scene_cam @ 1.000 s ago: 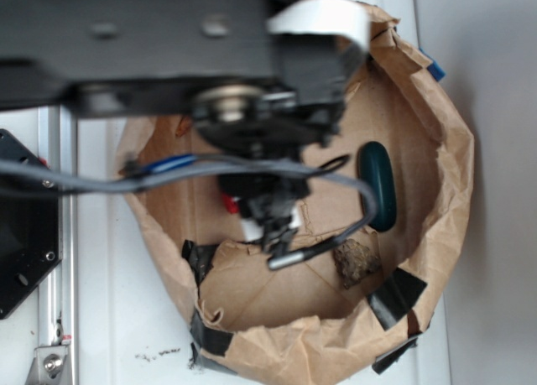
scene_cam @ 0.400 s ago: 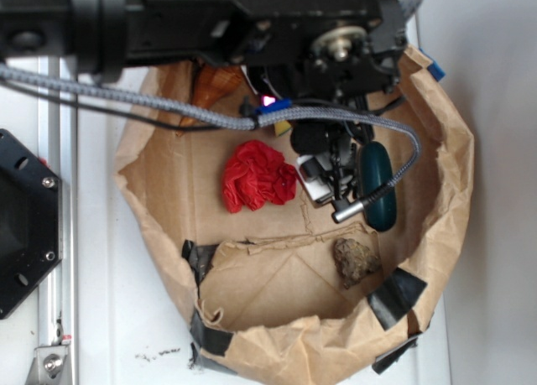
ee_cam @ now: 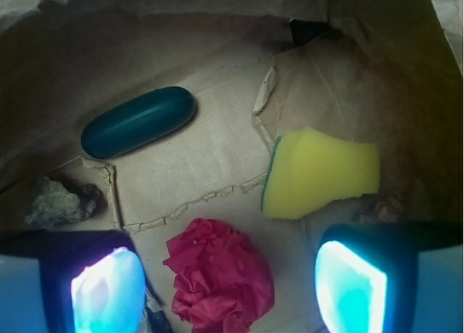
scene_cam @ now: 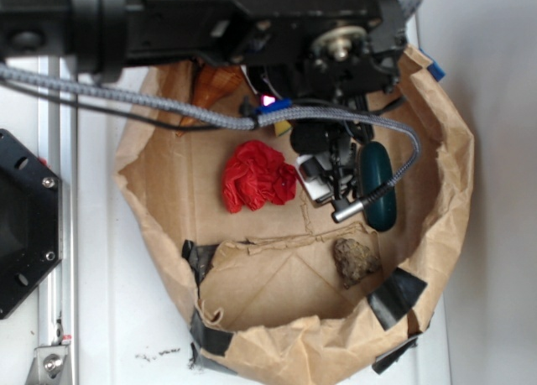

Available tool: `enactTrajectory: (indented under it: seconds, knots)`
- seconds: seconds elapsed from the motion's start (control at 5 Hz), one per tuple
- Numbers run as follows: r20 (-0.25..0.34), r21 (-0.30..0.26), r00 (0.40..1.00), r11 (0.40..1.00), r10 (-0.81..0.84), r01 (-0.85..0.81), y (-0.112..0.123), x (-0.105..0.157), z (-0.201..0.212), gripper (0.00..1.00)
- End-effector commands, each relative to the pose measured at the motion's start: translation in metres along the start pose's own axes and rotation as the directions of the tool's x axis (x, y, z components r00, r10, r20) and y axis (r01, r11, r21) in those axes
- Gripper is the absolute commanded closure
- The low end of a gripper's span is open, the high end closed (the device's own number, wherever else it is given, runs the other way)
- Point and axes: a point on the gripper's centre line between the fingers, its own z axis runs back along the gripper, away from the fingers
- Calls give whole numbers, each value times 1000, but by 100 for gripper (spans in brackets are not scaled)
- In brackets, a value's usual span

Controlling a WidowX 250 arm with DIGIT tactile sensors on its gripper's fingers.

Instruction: Grab the shell.

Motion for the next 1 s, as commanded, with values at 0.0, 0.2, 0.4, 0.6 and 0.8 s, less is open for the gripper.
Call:
enactTrajectory:
  seconds: [0.0, 0.2, 0.4, 0.6, 0.8]
  knots:
    - [37, 31, 991, 991, 128, -130, 26, 3, -5, 0]
    - [25, 61, 978, 976, 207, -208, 39, -2, -11, 0]
    - [6, 77, 976, 973, 215, -215, 38, -4, -11, 0]
    - [16, 57, 984, 982, 178, -179, 31, -2, -8, 0]
    - [7, 45, 987, 986, 162, -162, 26, -1, -9, 0]
